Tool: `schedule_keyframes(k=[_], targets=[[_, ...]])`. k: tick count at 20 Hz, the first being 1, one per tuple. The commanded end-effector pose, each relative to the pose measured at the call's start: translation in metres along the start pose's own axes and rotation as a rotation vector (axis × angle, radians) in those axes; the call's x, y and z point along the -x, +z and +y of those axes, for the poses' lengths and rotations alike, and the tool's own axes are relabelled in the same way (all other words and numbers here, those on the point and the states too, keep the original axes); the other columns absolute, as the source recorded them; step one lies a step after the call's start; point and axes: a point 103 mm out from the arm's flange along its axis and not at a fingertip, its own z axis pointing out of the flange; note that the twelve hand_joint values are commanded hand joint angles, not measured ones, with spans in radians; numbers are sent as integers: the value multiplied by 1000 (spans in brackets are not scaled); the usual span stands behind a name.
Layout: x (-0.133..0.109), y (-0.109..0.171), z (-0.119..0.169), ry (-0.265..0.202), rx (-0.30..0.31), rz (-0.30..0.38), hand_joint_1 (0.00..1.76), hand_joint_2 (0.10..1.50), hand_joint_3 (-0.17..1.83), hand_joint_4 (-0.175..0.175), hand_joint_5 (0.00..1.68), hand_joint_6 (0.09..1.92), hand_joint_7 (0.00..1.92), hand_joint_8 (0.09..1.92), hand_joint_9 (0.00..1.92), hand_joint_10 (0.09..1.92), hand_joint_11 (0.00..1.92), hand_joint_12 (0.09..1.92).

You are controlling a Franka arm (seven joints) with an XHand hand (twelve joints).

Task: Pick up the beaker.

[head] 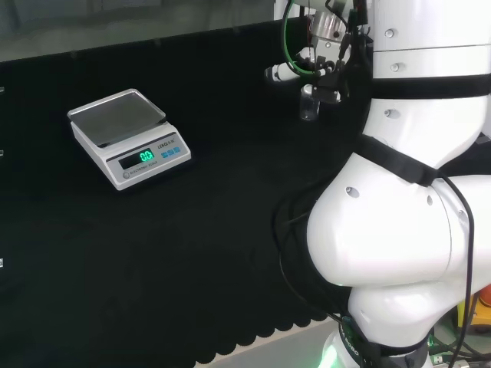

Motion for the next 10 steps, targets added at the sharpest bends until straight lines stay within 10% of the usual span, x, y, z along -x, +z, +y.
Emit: schedule_keyframes(k=[1, 10], targets=[[5, 19, 14, 13, -59, -9, 234, 924, 86, -43, 250, 87, 3, 756, 56, 876, 30, 1567], [30, 26, 40, 34, -100, -3, 232, 925, 84, -43, 250, 87, 8, 764, 64, 883, 42, 1566]])
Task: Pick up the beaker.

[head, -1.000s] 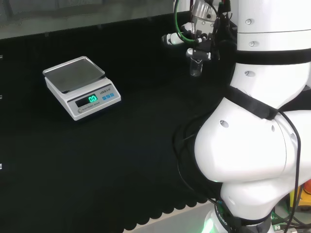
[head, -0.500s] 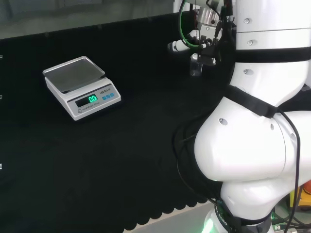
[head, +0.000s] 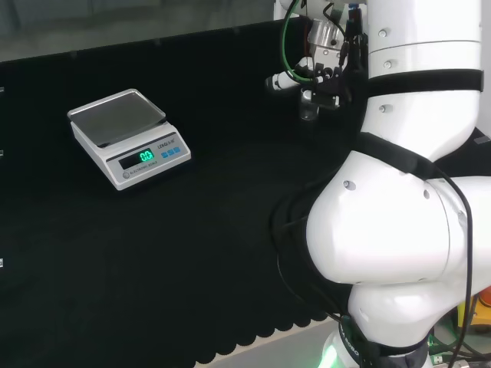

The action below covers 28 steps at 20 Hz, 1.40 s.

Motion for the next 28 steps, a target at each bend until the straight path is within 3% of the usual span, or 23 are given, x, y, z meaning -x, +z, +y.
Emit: schedule_keyframes(k=[1, 9, 19, 24, 28], targets=[[24, 5, 17, 24, -42, 8, 232, 925, 84, -43, 251, 87, 10, 766, 64, 883, 43, 1566], [51, -4, 27, 52, -46, 14, 230, 926, 83, -43, 253, 87, 20, 775, 66, 886, 48, 1564], [52, 6, 29, 60, -60, 18, 229, 927, 82, -43, 254, 87, 39, 789, 114, 900, 85, 1563], [64, 7, 27, 56, -67, 21, 241, 927, 78, -44, 259, 87, 63, 804, 253, 890, 229, 1516], [52, 11, 28, 50, -35, -22, 287, 921, 72, -48, 280, 87, 122, 820, 411, 858, 379, 1463]])
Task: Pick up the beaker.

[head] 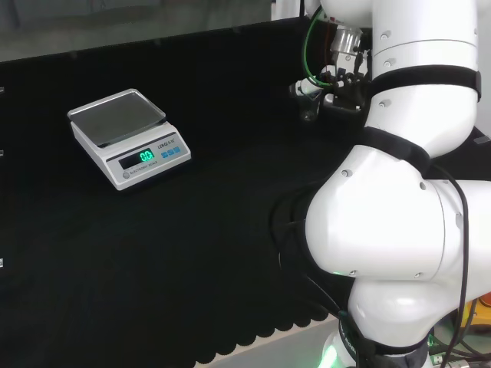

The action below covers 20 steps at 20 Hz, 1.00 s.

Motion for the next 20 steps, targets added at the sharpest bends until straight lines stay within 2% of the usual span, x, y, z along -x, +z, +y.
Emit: schedule_keyframes(k=[1, 5, 8, 10, 13, 14, 15, 16, 18, 20], targets=[[-14, 5, 0, -11, 48, -53, 327, 918, 70, -54, 307, 87, 174, 833, 471, 848, 437, 1438], [-20, 8, 3, -13, 111, -70, 459, 910, 65, -71, 413, 87, 359, 843, 673, 765, 596, 1356], [-23, 12, 7, -3, 177, -57, 579, 916, 71, -79, 519, 93, 510, 829, 812, 707, 716, 1292], [-25, 14, 10, 6, 235, -59, 667, 931, 89, -83, 621, 201, 634, 805, 930, 651, 801, 1247], [-29, 12, 12, 8, 324, -80, 806, 949, 155, -76, 831, 470, 842, 757, 1126, 558, 942, 1177], [-29, 11, 12, 5, 348, -86, 892, 986, 142, 8, 902, 660, 929, 743, 1198, 537, 1001, 1153], [-31, 9, 12, 27, 377, -95, 956, 1026, 107, 71, 947, 805, 1008, 717, 1265, 508, 1055, 1125], [-31, 6, 11, 24, 399, -109, 1006, 1050, 73, 84, 984, 874, 1096, 674, 1340, 468, 1124, 1084], [-31, -9, 6, 1, 447, -124, 1078, 1063, 33, 36, 1051, 873, 1264, 556, 1493, 352, 1272, 973], [-32, -30, -2, -33, 451, -119, 1122, 1050, 16, -21, 1114, 800, 1409, 435, 1619, 237, 1391, 874]])
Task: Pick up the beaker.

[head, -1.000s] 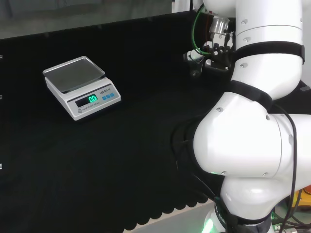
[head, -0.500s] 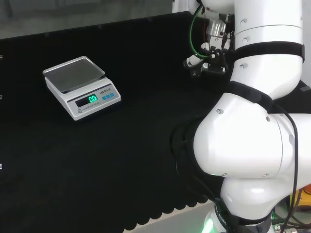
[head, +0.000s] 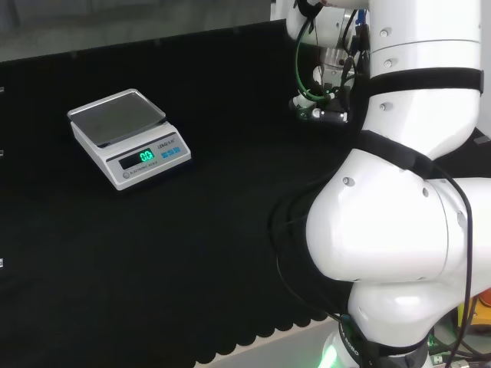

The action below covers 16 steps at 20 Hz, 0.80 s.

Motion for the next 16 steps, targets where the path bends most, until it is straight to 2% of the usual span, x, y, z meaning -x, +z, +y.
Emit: schedule_keyframes(k=[1, 4, 7, 11, 13, 16], targets=[[-7, -60, -3, -58, 139, -9, 1137, 1041, 12, -45, 1142, 757, 1465, 381, 1666, 190, 1435, 834], [-5, -105, -15, -106, 92, 20, 1174, 1015, 5, -112, 1217, 635, 1590, 290, 1758, 121, 1505, 772], [-12, -144, -34, -125, 27, 5, 1191, 999, 3, -148, 1264, 555, 1660, 237, 1810, 91, 1541, 741], [-33, -175, -78, -139, -18, -5, 1198, 993, 2, -161, 1283, 524, 1691, 220, 1835, 87, 1556, 729], [-45, -181, -102, -155, -32, -45, 1201, 990, 1, -166, 1293, 507, 1699, 212, 1841, 87, 1560, 725], [-61, -181, -142, -212, -28, -66, 1203, 987, 0, -172, 1304, 485, 1707, 202, 1847, 87, 1562, 719]])
